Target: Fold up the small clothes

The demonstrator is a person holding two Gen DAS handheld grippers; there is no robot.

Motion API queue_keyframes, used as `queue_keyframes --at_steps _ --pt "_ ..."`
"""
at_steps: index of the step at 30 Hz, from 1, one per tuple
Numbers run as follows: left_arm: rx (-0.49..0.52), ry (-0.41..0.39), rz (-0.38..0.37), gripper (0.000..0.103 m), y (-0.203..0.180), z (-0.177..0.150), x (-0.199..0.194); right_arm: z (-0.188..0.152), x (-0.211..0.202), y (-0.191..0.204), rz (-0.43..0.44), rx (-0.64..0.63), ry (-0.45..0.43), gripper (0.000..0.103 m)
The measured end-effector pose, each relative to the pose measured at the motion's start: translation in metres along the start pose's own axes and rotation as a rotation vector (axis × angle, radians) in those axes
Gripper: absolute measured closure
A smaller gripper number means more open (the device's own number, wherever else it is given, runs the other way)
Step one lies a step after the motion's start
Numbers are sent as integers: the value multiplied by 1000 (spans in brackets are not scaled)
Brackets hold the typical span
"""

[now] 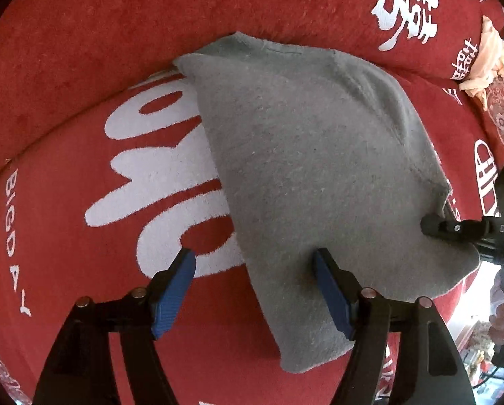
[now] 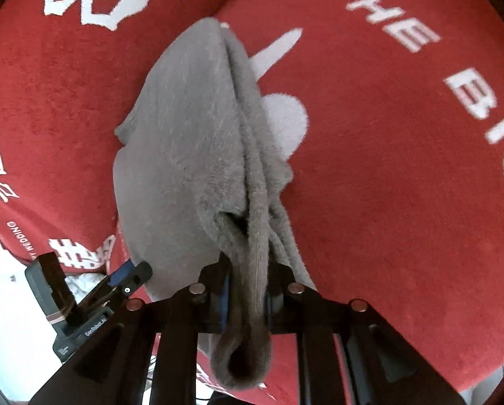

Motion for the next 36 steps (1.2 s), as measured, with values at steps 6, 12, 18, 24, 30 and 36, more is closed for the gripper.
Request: queue_keyframes --at_steps 6,12,18,24,30,36 --pt "-38 -50 41 30 9 11 -21 8 -40 1 -191 -62 -137 74" --pt "-50 -51 30 30 11 21 -16 16 -63 25 -140 -135 -171 76" --pt "-10 0 8 30 -11 3 1 -19 -36 43 -167 -266 -63 76" --pt "-3 51 3 30 -15 -16 14 -26 -8 15 -222 -233 -20 87" --pt "-14 73 -14 30 -10 -17 16 -29 -15 10 -214 -226 -11 93" --pt "-6 55 11 30 -7 -11 2 -28 -30 10 -199 -179 -35 90"
Point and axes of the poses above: each gripper's, at about its wrist camera, not at the fingertips, and x roughly the way its jaws point, y to its left, z to its top, the point moved 4 cm from there along x, roughly the way its jaws point, and after that the axes turned 4 degrees about -z, right-handed, at the moved point
